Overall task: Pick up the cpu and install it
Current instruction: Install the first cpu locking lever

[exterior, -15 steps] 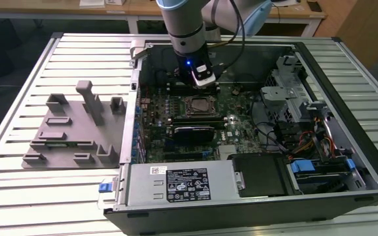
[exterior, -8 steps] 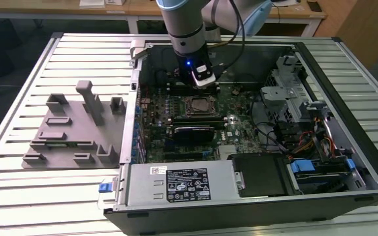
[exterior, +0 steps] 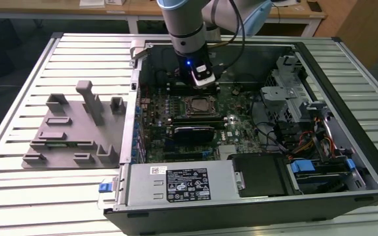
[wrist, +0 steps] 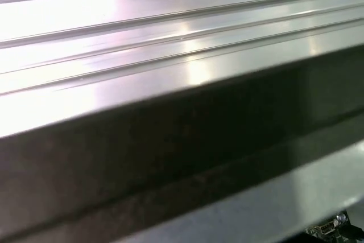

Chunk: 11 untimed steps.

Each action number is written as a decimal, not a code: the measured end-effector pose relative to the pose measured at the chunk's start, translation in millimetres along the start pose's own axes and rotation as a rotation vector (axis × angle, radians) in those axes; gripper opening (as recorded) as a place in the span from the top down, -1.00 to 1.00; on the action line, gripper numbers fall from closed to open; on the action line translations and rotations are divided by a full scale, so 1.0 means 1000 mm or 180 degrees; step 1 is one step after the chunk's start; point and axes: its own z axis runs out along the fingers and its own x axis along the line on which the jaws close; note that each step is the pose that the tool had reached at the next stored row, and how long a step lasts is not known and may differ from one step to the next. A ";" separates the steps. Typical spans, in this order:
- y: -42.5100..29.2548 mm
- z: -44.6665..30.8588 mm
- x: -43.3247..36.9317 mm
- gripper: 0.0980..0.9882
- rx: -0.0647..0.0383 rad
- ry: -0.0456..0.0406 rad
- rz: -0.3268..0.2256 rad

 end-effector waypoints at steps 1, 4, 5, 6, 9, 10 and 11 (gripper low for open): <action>0.0004 0.0001 0.0001 0.98 0.0003 -0.0002 0.0014; 0.0007 0.0008 -0.0002 0.98 0.0019 -0.0013 0.0082; 0.0007 0.0010 -0.0001 0.98 0.0027 -0.0019 0.0117; 0.0006 0.0014 0.0000 0.98 0.0035 -0.0025 0.0154; 0.0004 0.0024 0.0002 0.98 0.0062 -0.0043 0.0266; 0.0004 0.0026 0.0002 0.98 0.0069 -0.0048 0.0297; 0.0003 0.0029 0.0003 0.98 0.0076 -0.0053 0.0328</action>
